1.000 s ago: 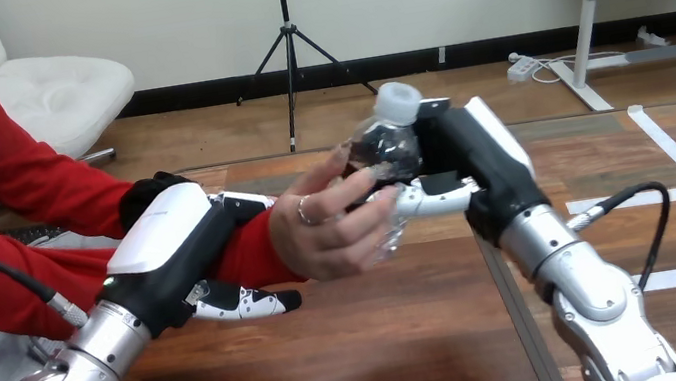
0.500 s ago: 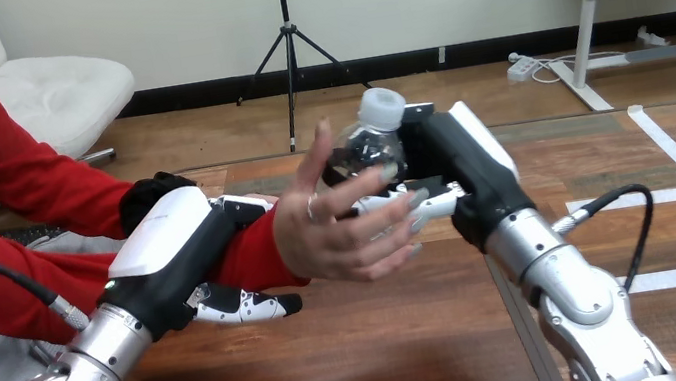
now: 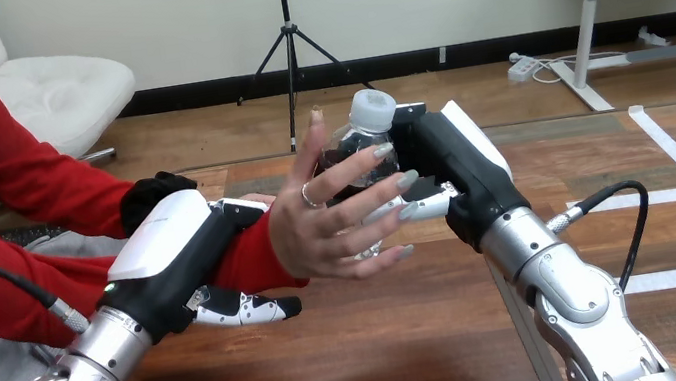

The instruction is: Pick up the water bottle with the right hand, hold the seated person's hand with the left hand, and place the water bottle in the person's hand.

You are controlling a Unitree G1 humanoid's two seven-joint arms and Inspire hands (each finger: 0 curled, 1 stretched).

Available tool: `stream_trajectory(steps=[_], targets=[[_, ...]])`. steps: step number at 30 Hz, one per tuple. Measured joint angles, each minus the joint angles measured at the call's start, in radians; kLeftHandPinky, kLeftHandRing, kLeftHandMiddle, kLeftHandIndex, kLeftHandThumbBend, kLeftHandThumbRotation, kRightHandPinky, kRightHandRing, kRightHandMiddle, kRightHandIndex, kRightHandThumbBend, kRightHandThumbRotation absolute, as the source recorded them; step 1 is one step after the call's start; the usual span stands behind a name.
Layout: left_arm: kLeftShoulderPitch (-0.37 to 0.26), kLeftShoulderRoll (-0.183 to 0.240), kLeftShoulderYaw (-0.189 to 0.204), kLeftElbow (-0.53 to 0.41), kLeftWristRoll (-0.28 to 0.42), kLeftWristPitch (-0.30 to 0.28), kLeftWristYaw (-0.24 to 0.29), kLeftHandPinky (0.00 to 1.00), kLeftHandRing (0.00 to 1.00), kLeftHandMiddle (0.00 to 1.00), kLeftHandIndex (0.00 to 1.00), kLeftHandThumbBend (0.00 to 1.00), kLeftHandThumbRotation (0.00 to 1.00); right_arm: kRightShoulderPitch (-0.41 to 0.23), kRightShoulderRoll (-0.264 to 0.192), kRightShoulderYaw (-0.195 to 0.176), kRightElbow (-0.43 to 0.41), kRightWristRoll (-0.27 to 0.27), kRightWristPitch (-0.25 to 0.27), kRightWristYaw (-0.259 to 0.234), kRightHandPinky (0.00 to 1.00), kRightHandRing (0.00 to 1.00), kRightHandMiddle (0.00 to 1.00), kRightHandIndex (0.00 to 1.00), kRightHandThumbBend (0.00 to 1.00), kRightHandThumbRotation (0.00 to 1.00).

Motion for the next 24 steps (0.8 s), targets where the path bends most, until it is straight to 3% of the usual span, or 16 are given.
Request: stream_trajectory(steps=[24], targets=[[0.0,-0.006,0.006,-0.007,-0.004,0.007,0.001,0.32,0.38,0.46,0.47,0.69,0.03,0.0,0.003,0.023,-0.078,-0.024,0.08,-0.025,0.25,0.3,0.39,0.41,0.84,0.0]])
